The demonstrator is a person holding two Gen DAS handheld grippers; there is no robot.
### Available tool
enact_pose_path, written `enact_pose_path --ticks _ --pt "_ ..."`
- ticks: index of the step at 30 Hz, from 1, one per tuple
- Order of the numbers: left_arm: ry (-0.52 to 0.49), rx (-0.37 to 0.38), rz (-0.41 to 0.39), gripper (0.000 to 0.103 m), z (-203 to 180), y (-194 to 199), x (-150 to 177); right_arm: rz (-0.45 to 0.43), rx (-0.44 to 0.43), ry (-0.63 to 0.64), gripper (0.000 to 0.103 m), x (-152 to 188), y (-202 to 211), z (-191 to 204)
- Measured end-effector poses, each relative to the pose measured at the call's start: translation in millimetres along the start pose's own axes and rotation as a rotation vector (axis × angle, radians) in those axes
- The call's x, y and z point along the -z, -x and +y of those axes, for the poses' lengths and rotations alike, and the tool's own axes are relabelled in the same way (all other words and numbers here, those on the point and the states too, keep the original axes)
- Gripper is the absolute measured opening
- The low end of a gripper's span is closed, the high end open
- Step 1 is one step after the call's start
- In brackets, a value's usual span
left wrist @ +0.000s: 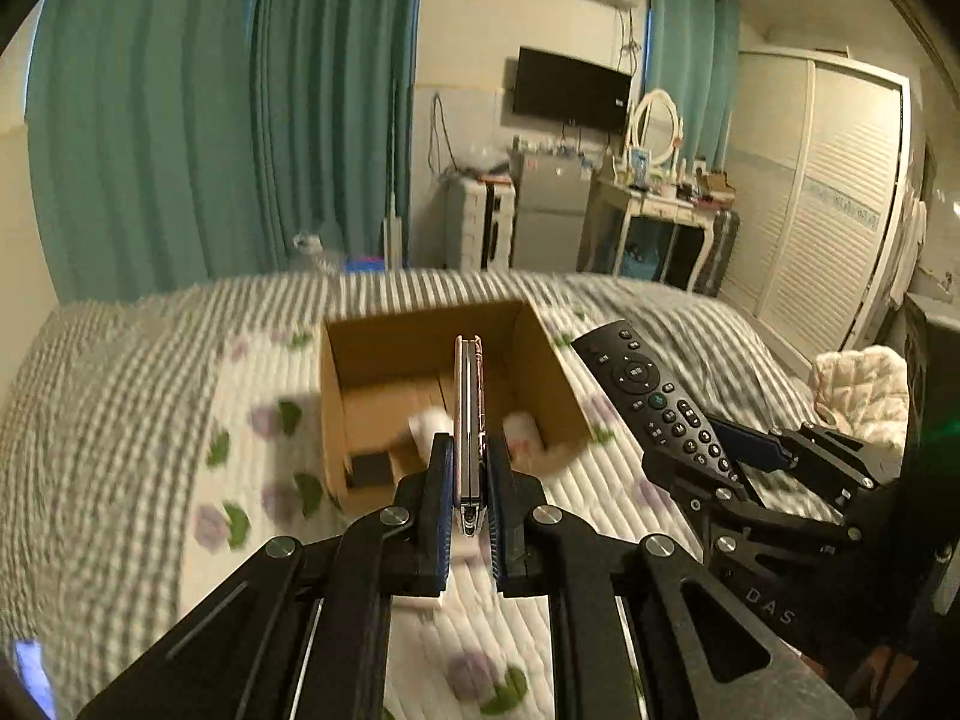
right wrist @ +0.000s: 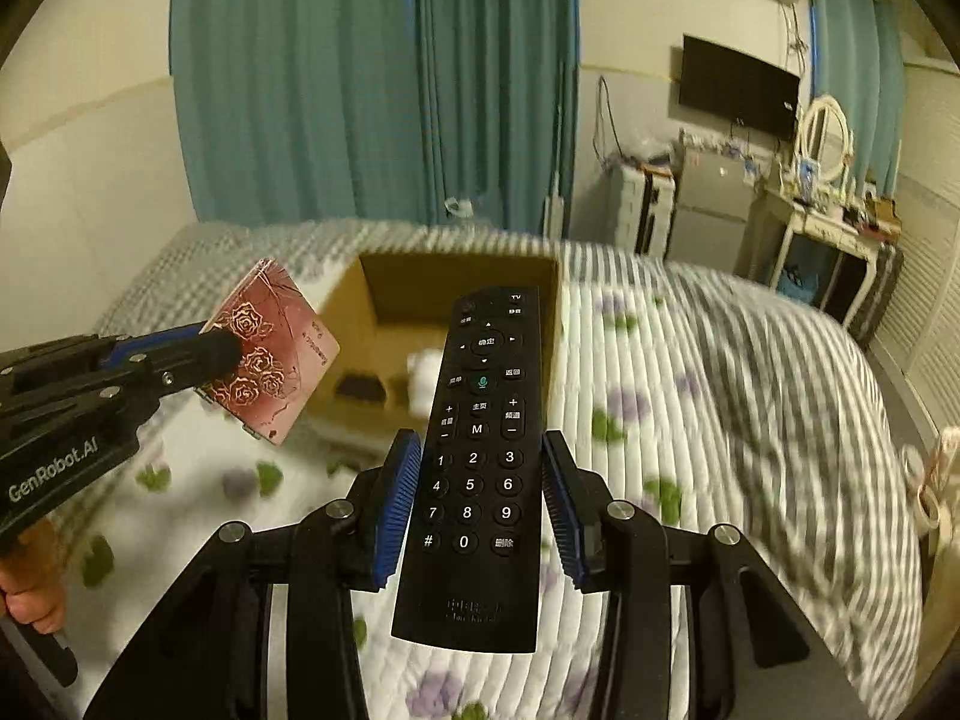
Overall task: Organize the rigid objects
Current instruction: 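Carry the card case and remote over the box with both tools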
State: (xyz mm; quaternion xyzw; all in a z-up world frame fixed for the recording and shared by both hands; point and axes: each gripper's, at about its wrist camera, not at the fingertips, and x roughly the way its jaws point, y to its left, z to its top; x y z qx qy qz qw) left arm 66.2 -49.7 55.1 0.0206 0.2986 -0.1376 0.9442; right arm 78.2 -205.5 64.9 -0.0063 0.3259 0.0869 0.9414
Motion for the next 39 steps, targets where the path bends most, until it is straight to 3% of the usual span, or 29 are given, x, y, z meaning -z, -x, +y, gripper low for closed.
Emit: enact_pose_path --ticks 6,13,17,22,28,33,39 --pt "0.002 -0.035 -0.018 0.010 16 -30 -36 -0.045 -0.008 0.026 0.041 -52 -22 3" --pt "0.040 -0.097 0.058 0.010 42 -120 -51 -0.036 -0.014 0.044 0.041 -89 -77 2" --pt "0.019 -0.116 0.128 0.010 46 -167 -40 0.001 -0.022 0.045 0.041 -93 -112 -1" --pt "0.008 -0.130 0.169 0.010 44 -198 -23 0.047 -0.034 0.054 0.041 -81 -149 -7" --pt "0.020 -0.142 0.159 0.013 41 -199 -19 0.077 -0.060 0.045 0.041 -68 -169 -11" --pt "0.018 -0.149 0.139 0.022 43 -182 -27 0.061 -0.055 0.043 0.041 -70 -162 -13" --pt "0.063 -0.148 0.110 0.023 59 -155 -33 0.042 -0.027 0.038 0.041 -78 -154 -11"
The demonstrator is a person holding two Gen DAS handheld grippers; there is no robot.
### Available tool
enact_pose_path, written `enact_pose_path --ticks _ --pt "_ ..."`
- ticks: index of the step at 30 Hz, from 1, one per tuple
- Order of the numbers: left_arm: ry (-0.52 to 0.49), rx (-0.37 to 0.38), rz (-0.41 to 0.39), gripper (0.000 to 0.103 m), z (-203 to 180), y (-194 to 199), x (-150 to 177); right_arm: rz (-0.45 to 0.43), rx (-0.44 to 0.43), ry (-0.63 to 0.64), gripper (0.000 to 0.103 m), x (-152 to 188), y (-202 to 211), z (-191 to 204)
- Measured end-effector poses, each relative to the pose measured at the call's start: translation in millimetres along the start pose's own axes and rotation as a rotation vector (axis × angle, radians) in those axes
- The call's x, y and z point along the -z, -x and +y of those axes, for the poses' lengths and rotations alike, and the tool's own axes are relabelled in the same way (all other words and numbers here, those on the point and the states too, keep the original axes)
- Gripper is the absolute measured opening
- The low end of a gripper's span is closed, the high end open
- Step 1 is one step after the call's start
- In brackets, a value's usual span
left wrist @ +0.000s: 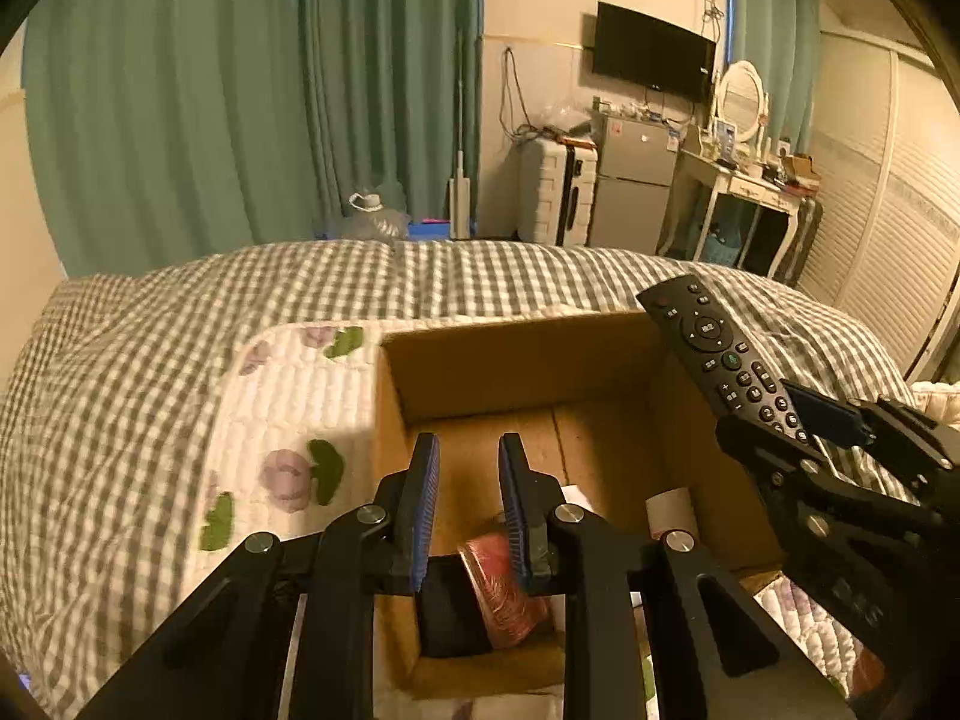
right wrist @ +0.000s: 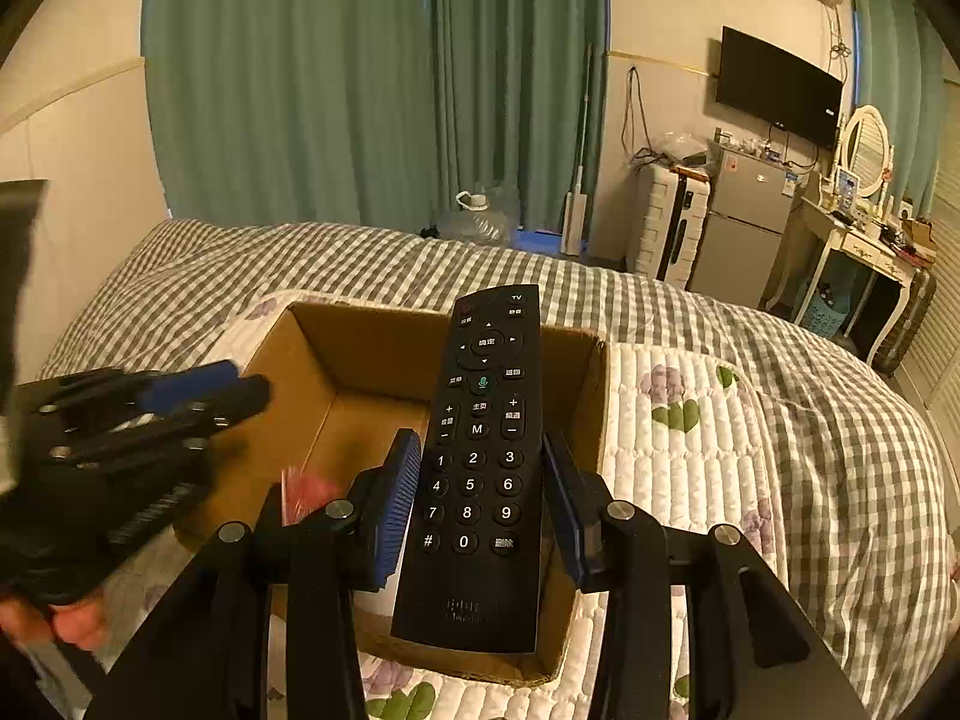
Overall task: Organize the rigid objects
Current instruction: 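Carry the card case and remote over the box with both tools, then lower the card case and remote into the box and open both tools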
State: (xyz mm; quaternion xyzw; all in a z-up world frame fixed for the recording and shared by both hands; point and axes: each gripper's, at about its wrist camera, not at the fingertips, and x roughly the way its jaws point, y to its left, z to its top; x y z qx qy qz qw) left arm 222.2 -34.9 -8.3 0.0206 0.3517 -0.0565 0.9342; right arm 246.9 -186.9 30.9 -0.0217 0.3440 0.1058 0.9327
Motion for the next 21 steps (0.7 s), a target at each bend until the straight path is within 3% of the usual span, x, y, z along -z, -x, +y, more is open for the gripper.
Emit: enact_pose_path --ticks 13,14,16,21 --pt "0.030 0.000 0.012 0.023 26 -12 13 0.062 -0.013 -0.019 0.042 20 -62 17" --pt "0.030 0.000 0.014 0.023 26 -14 14 0.058 -0.004 -0.023 0.043 21 -62 17" --pt "0.027 -0.001 0.016 0.023 26 -16 16 0.051 -0.002 -0.035 0.054 20 -62 16" --pt "0.018 0.007 -0.007 0.023 21 5 16 0.027 0.010 -0.047 0.056 15 -40 11"
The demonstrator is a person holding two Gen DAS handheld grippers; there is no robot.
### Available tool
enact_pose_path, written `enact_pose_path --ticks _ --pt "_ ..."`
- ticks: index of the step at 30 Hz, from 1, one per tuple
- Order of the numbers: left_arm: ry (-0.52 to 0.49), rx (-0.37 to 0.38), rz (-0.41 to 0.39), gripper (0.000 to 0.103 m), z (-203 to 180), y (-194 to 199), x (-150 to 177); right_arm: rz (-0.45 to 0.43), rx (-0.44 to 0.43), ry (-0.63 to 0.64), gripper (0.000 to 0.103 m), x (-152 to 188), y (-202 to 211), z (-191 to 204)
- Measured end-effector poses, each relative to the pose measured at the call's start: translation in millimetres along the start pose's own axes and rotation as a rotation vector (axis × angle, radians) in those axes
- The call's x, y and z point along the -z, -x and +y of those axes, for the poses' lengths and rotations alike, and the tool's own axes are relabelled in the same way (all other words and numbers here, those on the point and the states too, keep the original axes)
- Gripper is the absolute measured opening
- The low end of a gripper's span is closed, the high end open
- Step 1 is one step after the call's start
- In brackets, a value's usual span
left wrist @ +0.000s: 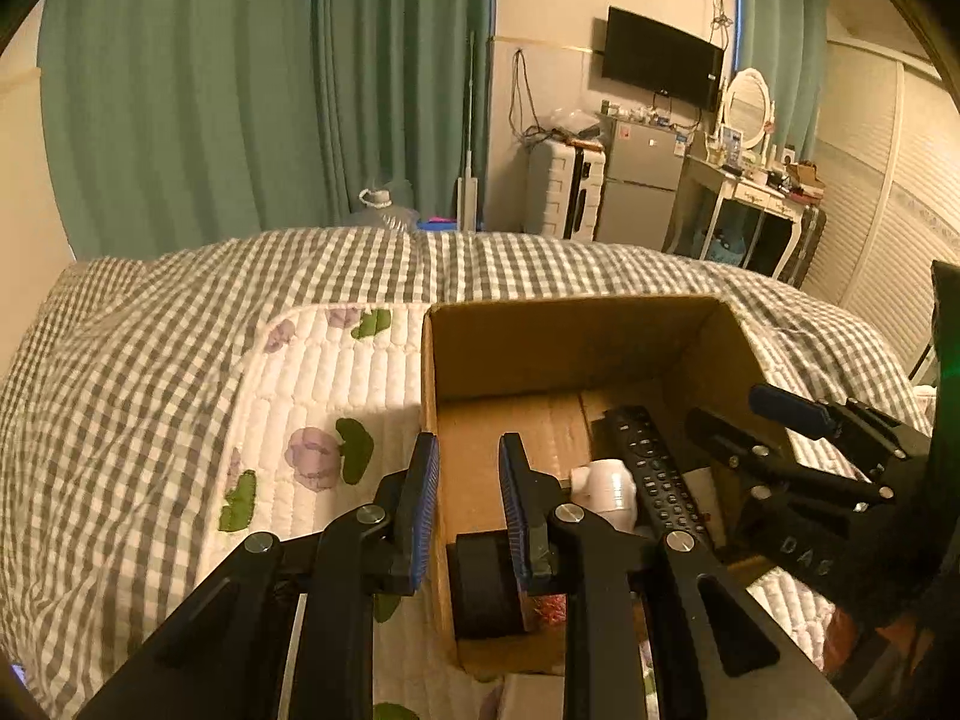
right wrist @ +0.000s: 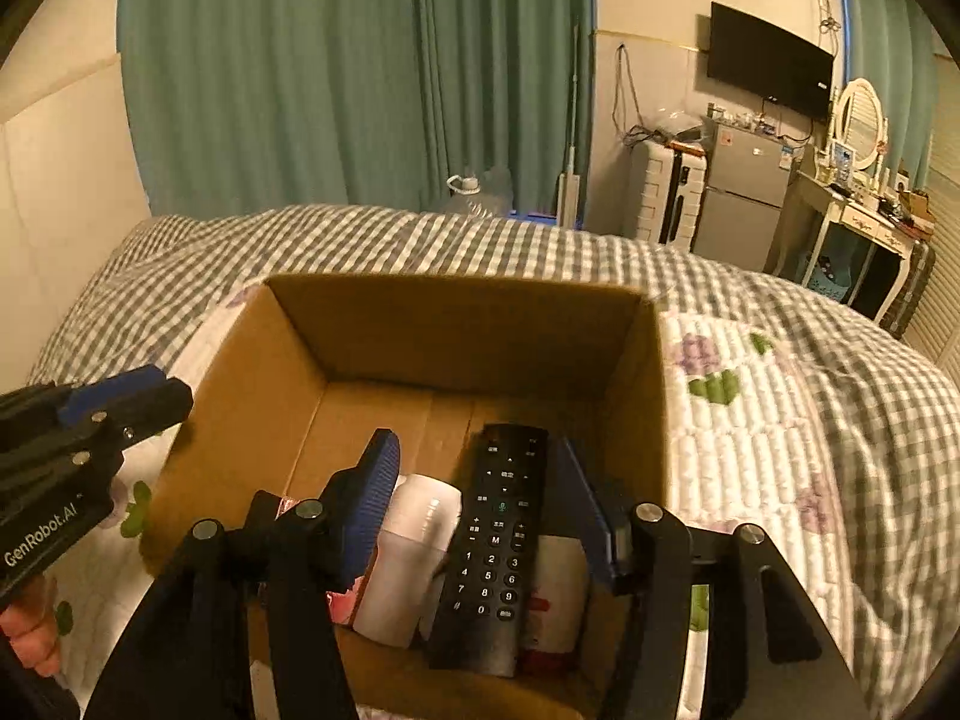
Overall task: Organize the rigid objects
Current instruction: 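Lower the card case and remote into the box and open both tools, then grasp the white charger with the left tool while the right tool grasps the white adapter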
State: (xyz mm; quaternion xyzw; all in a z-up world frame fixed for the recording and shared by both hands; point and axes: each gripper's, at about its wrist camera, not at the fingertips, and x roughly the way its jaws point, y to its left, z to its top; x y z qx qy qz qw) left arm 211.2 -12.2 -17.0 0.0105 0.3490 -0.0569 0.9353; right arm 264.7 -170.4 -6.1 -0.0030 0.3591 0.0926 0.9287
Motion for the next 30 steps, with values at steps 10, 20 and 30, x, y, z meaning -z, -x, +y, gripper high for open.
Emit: enact_pose_path --ticks 10,20,30 --pt "-0.003 -0.007 -0.094 0.071 -10 94 7 -0.064 0.047 0.017 0.081 -5 106 1" --pt "0.024 -0.091 -0.121 0.085 1 128 45 -0.110 0.078 0.043 0.103 29 169 15" --pt "0.031 -0.097 -0.080 0.085 0 93 87 -0.052 0.070 0.041 0.103 70 129 5"
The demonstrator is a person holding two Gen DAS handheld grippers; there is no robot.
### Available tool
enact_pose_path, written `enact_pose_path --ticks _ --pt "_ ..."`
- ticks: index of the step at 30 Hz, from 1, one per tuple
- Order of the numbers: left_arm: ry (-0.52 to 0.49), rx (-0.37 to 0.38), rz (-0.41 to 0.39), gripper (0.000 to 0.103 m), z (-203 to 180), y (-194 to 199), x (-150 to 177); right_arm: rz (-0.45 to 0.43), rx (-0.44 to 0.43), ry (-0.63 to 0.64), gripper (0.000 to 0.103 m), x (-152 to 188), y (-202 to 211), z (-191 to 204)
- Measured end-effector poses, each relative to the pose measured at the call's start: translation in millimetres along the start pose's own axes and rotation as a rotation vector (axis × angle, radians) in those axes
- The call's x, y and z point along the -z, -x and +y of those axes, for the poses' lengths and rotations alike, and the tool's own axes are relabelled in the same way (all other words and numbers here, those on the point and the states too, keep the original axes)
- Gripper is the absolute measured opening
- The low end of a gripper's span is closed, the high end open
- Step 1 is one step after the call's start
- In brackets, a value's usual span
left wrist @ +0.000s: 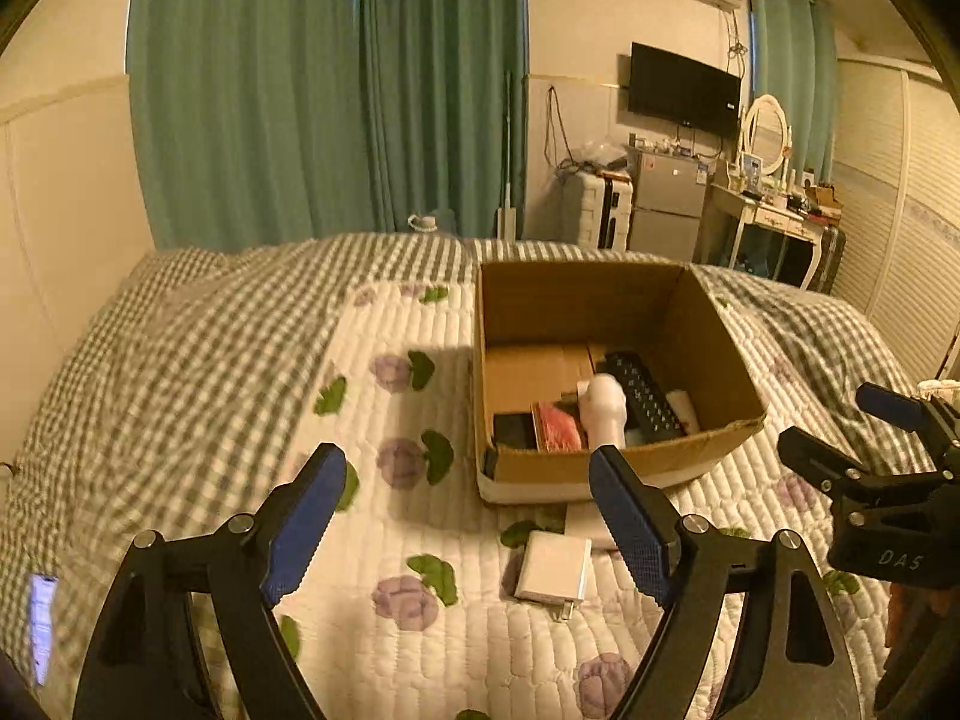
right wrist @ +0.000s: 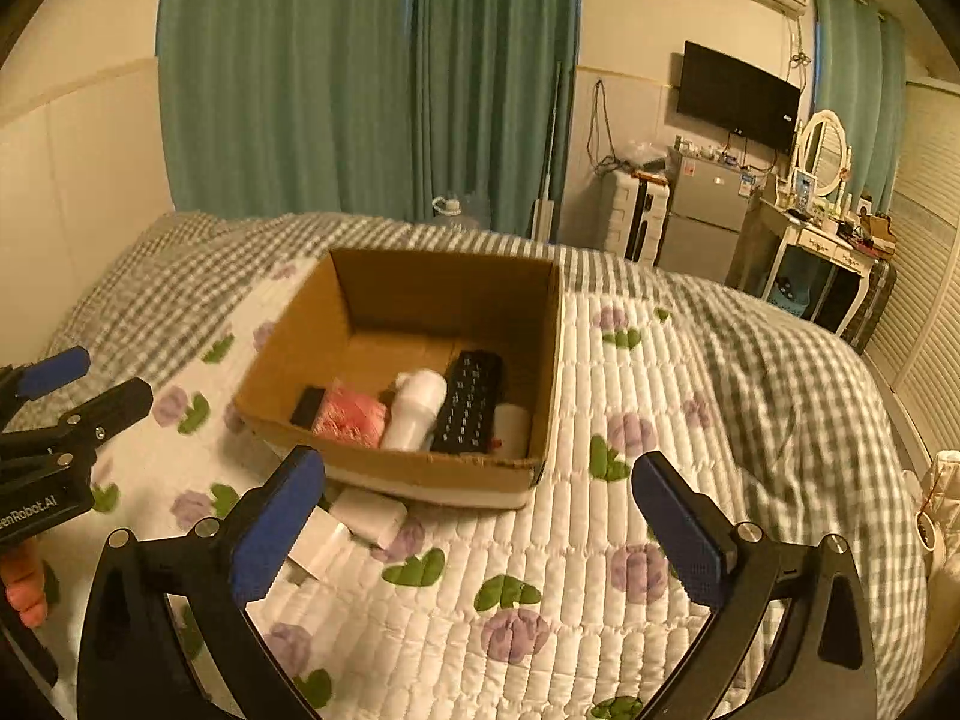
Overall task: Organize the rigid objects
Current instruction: 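Grasp the white charger with the left tool while the right tool grasps the white adapter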
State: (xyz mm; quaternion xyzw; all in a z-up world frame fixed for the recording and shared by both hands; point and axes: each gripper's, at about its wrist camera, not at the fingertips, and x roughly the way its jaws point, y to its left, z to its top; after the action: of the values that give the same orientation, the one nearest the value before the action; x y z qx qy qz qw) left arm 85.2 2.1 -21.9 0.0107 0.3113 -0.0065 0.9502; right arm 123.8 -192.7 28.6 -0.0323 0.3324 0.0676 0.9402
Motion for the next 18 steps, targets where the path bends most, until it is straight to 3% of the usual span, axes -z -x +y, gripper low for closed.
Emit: enact_pose_path --ticks 9,13,18 --pt "0.016 0.008 0.165 0.085 -17 -74 52 0.121 0.013 -0.001 0.103 41 -62 -9" --pt "0.006 0.056 0.248 0.085 -29 -100 68 0.197 0.020 -0.030 0.103 56 -83 -16" --pt "-0.047 0.071 0.289 0.083 -46 -117 81 0.217 0.008 -0.054 0.103 61 -90 -21"
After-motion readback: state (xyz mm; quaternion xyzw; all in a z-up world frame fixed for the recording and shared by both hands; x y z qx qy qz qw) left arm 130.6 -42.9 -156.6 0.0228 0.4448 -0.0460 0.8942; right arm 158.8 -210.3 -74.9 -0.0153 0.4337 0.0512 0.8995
